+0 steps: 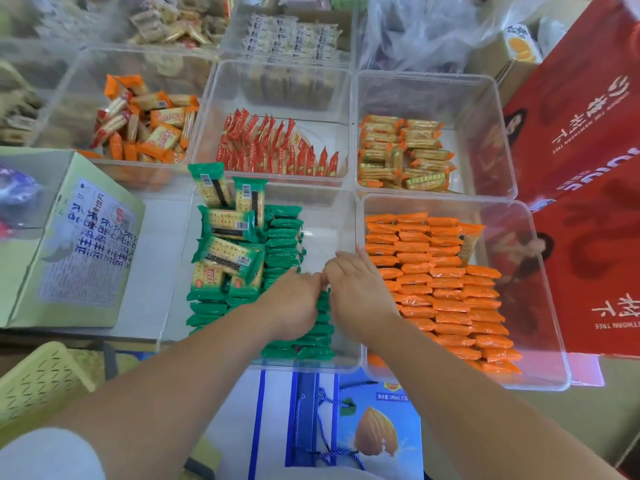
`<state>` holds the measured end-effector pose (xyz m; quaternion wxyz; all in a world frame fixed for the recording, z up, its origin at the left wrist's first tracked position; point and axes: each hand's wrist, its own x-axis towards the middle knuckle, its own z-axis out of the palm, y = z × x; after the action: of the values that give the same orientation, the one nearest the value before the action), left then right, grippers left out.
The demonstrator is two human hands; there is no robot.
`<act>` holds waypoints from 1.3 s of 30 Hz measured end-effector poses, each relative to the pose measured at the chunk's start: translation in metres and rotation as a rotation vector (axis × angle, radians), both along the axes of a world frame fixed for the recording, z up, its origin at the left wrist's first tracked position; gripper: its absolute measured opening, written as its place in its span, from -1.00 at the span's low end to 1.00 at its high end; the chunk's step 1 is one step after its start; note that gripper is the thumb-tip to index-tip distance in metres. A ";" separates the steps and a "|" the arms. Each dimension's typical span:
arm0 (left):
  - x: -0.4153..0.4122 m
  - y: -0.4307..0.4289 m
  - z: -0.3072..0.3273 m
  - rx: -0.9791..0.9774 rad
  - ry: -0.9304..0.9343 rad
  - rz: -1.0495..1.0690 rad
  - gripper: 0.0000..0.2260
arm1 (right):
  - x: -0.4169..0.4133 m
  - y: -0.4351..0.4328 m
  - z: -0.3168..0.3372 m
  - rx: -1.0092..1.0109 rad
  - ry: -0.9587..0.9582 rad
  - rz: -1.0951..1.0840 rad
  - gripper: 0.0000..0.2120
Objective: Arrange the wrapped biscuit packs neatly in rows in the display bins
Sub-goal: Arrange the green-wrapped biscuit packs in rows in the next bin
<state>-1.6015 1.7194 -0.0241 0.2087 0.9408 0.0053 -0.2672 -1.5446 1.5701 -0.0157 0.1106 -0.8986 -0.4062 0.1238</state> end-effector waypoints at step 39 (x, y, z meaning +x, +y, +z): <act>-0.035 0.060 -0.006 0.264 -0.207 0.961 0.08 | 0.000 0.018 -0.006 -0.380 -0.156 0.090 -0.74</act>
<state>-1.6368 1.7789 -0.0298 0.1869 0.8720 0.4502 -0.0433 -1.5446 1.5877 -0.0222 -0.0984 -0.8912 -0.4224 0.1329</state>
